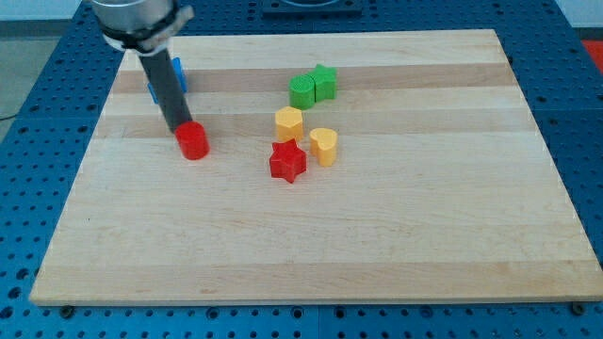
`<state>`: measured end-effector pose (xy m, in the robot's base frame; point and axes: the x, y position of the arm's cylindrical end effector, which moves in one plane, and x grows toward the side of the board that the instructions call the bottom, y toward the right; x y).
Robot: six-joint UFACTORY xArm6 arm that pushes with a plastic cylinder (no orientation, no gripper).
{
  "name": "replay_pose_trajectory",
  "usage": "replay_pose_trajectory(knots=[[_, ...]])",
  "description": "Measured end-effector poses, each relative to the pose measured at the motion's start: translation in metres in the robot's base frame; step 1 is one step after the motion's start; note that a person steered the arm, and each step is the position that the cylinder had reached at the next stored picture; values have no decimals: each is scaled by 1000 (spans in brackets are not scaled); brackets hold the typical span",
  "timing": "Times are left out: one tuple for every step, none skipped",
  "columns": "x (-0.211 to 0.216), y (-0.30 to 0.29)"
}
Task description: Place the red circle above left to the red star
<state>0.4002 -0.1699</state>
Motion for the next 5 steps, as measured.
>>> replay_pose_trajectory(knots=[[31, 19], [31, -10], [39, -42], [67, -30], [77, -2]])
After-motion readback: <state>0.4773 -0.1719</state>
